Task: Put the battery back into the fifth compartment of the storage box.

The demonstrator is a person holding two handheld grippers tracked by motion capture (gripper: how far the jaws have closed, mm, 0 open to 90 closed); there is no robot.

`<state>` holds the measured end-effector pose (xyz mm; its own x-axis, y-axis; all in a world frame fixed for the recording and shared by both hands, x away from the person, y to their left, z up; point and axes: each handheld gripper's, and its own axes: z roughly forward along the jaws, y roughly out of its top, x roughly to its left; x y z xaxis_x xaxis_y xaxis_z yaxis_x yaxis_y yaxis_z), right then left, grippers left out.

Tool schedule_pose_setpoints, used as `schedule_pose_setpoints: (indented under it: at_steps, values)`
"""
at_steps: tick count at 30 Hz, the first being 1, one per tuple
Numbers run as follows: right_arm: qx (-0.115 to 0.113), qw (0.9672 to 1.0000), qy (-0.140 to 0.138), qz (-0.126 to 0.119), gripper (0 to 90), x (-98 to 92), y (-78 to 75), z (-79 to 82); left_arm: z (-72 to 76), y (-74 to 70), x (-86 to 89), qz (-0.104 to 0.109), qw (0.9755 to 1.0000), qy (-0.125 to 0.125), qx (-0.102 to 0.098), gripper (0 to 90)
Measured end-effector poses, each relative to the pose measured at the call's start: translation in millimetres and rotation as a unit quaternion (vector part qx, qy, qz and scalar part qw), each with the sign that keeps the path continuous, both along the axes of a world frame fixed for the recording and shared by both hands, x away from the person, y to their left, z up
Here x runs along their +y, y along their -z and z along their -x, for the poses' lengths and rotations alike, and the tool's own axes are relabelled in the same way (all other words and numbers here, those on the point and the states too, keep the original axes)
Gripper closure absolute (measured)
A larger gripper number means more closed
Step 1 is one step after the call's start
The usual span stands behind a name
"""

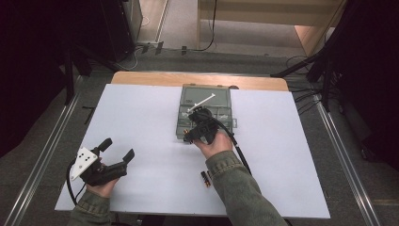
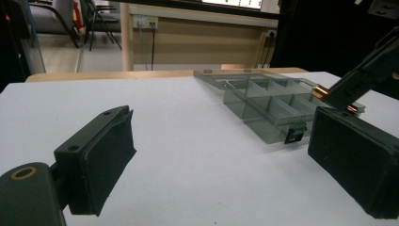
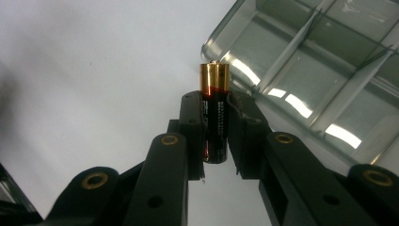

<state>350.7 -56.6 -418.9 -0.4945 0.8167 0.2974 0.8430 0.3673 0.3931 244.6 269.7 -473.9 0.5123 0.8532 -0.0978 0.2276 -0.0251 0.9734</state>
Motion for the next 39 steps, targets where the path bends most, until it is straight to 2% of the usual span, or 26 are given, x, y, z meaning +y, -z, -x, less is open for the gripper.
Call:
schedule_pose_setpoints:
  at_steps: [1,4,5,7,8,9,10,11,16,19,20,22,28,31,32,33,34,35,38,39]
  values:
    - [0.003,0.9997,0.020,-0.013,77.8,-0.6,3.8,-7.5,-0.4,0.4,-0.8,0.001,1.0000,0.000,0.001,7.6]
    - [0.004,0.9991,0.035,-0.024,77.8,-1.9,7.2,-12.5,-0.6,0.6,-1.6,-0.003,1.0000,0.002,0.003,7.6]
    - [0.007,0.9978,0.056,-0.033,77.8,-3.4,10.0,-17.3,-0.6,0.6,-1.5,-0.003,1.0000,0.004,0.003,7.6]
    - [0.007,0.9962,0.075,-0.043,77.8,-5.9,11.9,-21.5,-1.2,0.7,-1.2,0.002,1.0000,0.003,0.002,7.6]
    - [0.007,0.9962,0.075,-0.043,77.8,-5.9,11.9,-21.5,-1.2,0.7,-1.2,0.002,1.0000,0.003,0.002,7.6]
    - [0.011,0.9930,0.097,-0.066,77.8,-9.4,13.5,-26.3,-1.3,0.6,-1.0,0.002,1.0000,0.003,0.002,7.6]
    - [0.011,0.9930,0.097,-0.066,77.8,-9.4,13.5,-26.3,-1.3,0.6,-1.0,0.002,1.0000,0.003,0.002,7.6]
    - [0.019,0.9910,0.107,-0.078,77.8,-10.0,15.4,-30.2,-1.3,0.6,-1.1,0.003,1.0000,0.004,0.002,7.6]
    - [0.026,0.9889,0.121,-0.082,77.8,-9.7,18.9,-34.3,-1.5,0.5,-1.1,0.003,1.0000,0.004,0.003,7.6]
    - [0.035,0.9855,0.133,-0.099,77.7,-8.7,20.9,-37.5,-1.7,0.4,-1.0,0.003,1.0000,0.004,0.002,7.6]
    - [0.035,0.9855,0.133,-0.099,77.7,-8.7,20.9,-37.5,-1.7,0.4,-1.0,0.004,1.0000,0.005,0.003,7.6]
    - [0.046,0.9835,0.136,-0.110,77.8,-6.7,22.9,-40.1,-1.7,0.3,-0.8,0.004,1.0000,0.006,0.002,7.6]
    - [0.045,0.9800,0.152,-0.120,77.7,-4.7,24.4,-43.7,-1.5,0.2,-0.5,0.006,1.0000,0.005,0.002,7.6]
    - [0.056,0.9762,0.165,-0.129,77.7,-5.8,26.8,-47.3,-1.6,0.3,-0.5,0.006,1.0000,0.005,0.003,7.6]
    - [0.056,0.9762,0.165,-0.129,77.7,-5.8,26.8,-47.3,-1.7,0.4,-0.5,0.005,1.0000,0.005,0.002,7.6]
    - [0.061,0.9743,0.171,-0.133,77.6,-5.9,28.2,-48.3,-1.7,0.4,-0.5,0.005,1.0000,0.005,0.003,7.6]
    - [0.065,0.9726,0.175,-0.139,76.7,-6.0,29.2,-49.0,-1.7,0.4,-0.4,0.005,1.0000,0.005,0.003,7.6]
    - [0.066,0.9717,0.177,-0.142,70.1,-5.5,29.5,-49.2,-1.6,0.3,-0.5,0.005,1.0000,0.004,0.003,7.6]
    - [0.061,0.9699,0.181,-0.151,63.6,-5.6,27.2,-48.0,-1.5,0.3,-0.3,0.005,1.0000,0.004,0.002,7.6]
    - [0.056,0.9696,0.178,-0.158,53.7,-7.3,24.1,-46.7,-1.5,0.3,-0.3,0.005,1.0000,0.004,0.003,7.6]
